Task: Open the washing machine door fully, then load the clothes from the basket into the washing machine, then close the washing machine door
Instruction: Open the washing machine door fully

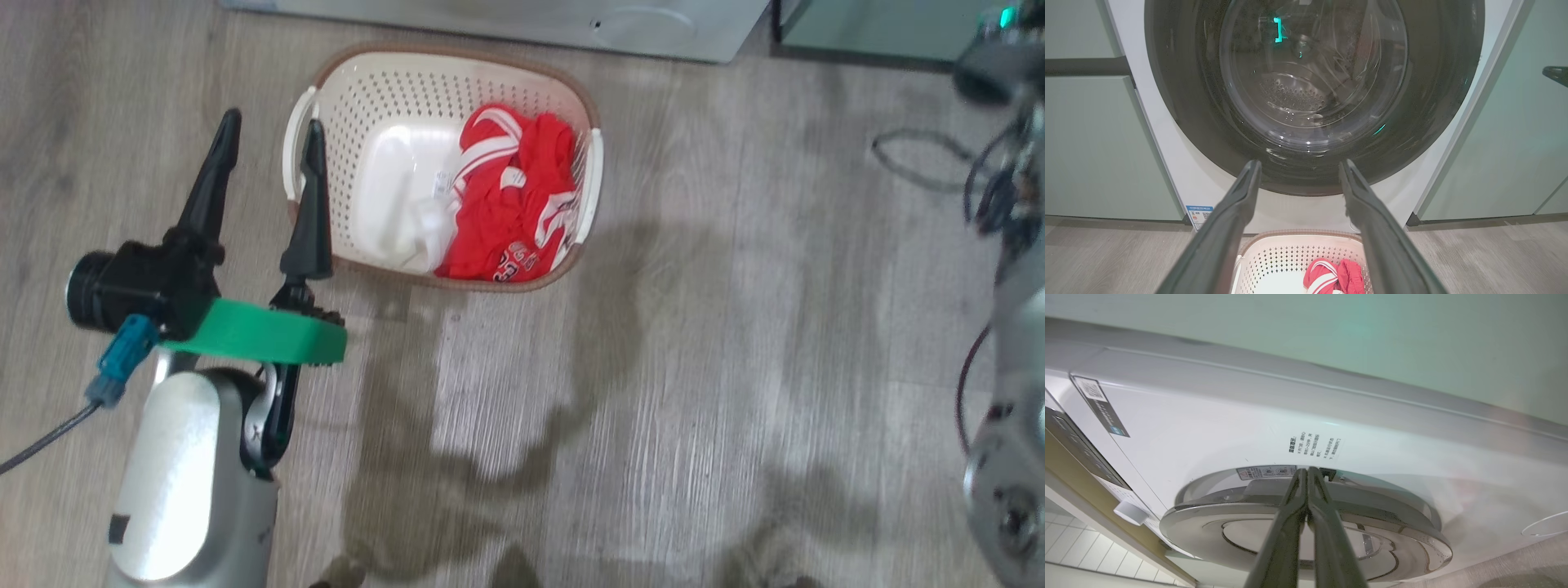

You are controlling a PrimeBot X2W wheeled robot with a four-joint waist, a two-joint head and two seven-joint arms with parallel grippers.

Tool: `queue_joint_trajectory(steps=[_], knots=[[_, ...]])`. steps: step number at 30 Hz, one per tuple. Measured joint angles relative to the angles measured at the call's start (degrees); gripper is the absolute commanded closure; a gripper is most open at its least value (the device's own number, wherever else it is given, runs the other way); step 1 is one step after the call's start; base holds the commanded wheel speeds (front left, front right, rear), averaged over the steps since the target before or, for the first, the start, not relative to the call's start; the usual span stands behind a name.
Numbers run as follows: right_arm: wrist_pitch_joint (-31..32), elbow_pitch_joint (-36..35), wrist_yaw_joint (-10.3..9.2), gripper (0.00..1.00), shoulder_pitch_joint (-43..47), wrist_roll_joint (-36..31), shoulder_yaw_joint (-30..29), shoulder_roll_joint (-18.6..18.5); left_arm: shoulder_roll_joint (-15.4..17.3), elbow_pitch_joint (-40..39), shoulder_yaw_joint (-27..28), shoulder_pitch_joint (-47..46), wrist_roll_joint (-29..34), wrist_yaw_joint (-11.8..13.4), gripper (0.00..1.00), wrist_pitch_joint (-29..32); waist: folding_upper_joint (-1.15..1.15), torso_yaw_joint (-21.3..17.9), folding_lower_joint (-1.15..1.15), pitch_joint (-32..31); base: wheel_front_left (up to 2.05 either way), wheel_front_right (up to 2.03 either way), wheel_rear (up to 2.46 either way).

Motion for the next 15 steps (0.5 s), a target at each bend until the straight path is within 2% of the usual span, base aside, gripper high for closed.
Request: queue_joint_trajectory(steps=[15], knots=[[6.84,11.7,0.0,1.0,-17.98,-7.65,4.0,-0.85,-1.21,-0.52,-0.19,-3.52,0.4,-0.6,0.0,-0.25,0.0,2.65,-0.01,4.93,0.0,0.0,0.0]])
